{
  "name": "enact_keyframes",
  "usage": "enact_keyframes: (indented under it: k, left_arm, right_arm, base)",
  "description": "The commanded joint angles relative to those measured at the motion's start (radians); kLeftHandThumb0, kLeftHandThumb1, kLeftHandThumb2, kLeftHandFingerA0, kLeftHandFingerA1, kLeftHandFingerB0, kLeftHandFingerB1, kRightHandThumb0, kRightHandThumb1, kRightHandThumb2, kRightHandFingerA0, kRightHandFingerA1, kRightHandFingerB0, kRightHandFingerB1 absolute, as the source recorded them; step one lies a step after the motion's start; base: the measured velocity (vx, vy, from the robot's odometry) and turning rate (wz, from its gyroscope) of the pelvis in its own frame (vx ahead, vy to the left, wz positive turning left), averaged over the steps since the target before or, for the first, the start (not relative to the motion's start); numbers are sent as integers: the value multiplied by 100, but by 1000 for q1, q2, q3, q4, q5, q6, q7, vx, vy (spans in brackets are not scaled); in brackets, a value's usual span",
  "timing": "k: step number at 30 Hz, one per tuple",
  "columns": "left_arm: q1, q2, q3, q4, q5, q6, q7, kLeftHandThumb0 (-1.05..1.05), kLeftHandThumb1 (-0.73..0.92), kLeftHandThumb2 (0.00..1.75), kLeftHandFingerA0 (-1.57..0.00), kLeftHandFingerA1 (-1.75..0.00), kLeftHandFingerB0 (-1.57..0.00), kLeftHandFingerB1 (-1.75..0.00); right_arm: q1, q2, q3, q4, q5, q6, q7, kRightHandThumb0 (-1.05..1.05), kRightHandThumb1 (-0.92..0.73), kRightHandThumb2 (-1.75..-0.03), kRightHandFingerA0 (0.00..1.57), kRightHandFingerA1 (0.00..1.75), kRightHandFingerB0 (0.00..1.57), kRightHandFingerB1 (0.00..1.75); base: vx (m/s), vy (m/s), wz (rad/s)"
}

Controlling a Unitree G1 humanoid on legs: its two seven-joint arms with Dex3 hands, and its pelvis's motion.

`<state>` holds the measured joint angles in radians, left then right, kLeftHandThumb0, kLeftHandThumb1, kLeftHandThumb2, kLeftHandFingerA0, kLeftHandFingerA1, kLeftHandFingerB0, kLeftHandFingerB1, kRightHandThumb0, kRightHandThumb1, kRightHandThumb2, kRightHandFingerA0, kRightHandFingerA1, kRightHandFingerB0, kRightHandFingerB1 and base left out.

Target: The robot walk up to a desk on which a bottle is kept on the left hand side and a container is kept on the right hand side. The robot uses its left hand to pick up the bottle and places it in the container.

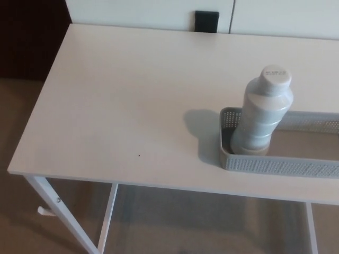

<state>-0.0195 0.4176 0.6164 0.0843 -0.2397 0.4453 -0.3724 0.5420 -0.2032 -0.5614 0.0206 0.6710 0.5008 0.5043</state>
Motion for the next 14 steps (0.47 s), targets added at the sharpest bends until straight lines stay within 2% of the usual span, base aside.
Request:
enact_keyframes:
  k: [1,2,3,6,7,8,9,12,13,14]
  left_arm:
    - [388,-2,164,794,-10,-462,-33,-74,50,86,0,-15,0,-12]
    - [380,-6,160,820,-15,-454,-34,-71,51,89,0,-21,0,-18]
    - [373,-6,144,861,-14,-449,-40,-76,60,96,0,-27,0,-17]
    - [360,-8,109,929,-4,-436,-40,-77,62,98,-2,-33,-2,-18]
    - [354,-12,98,946,-4,-421,-48,-72,81,65,-5,-29,0,-19]
    - [354,-12,98,946,-4,-421,-48,-72,81,65,-5,-29,0,-19]
    - [350,-21,78,955,1,-404,-57,-80,66,97,-5,-42,-7,-18]
    - [341,-39,56,968,0,-389,-67,-77,63,96,-1,-41,-10,-23]
    - [333,-42,38,979,14,-397,-49,-73,63,98,-14,-49,0,-38]
    - [333,-42,38,979,14,-397,-49,-73,63,98,-14,-49,0,-38]
  right_arm:
    - [-59,-68,-80,205,-27,-61,-31,-11,-45,-58,51,51,36,40]
    - [-68,-70,-86,231,-30,-72,-37,-15,-39,-56,54,52,42,42]
    - [-71,-71,-98,272,-25,-88,-28,-32,-35,-64,51,56,36,47]
    - [-78,-74,-125,349,-4,-111,1,-41,-33,-67,46,57,33,47]
    - [-88,-78,-138,379,6,-114,5,-53,-34,-71,46,55,35,49]
    - [-88,-78,-138,379,6,-114,5,-53,-34,-71,46,55,35,49]
    - [-107,-79,-173,413,46,-90,-11,-49,-43,-52,53,47,53,44]
    - [-136,-80,-224,461,105,-56,-24,-52,-45,-54,52,47,51,42]
    - [-139,-85,-227,474,105,-62,-7,-50,-49,-55,57,46,50,41]
    - [-139,-85,-227,474,105,-62,-7,-50,-49,-55,57,46,50,41]
  base:
    - [0,0,0]
    - [0,0,0]
    - [0,0,0]
    - [0,0,0]
    - [0,0,0]
    - [0,0,0]
    - [0,0,0]
    - [0,0,0]
    - [0,0,0]
    - [0,0,0]
